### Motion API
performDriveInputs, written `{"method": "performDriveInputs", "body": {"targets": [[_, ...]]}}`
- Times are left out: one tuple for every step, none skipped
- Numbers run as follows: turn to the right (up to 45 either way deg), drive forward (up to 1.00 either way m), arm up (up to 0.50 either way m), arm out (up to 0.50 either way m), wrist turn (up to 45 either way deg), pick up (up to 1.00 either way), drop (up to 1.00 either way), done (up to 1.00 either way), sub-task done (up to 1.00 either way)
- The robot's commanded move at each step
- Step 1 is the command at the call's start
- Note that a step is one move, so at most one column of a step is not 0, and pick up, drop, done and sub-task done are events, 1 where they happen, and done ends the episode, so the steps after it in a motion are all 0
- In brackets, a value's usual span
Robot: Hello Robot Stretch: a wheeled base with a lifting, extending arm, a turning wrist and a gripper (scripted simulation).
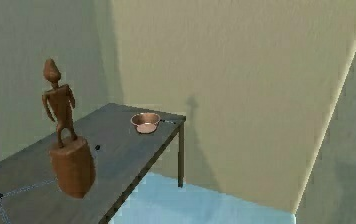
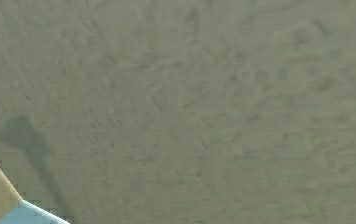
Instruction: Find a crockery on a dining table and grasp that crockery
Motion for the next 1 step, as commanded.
{"method": "performDriveInputs", "body": {"targets": [[-3.0,0.00,0.00,0.00,0.0,0.00,0.00,0.00,0.00]]}}
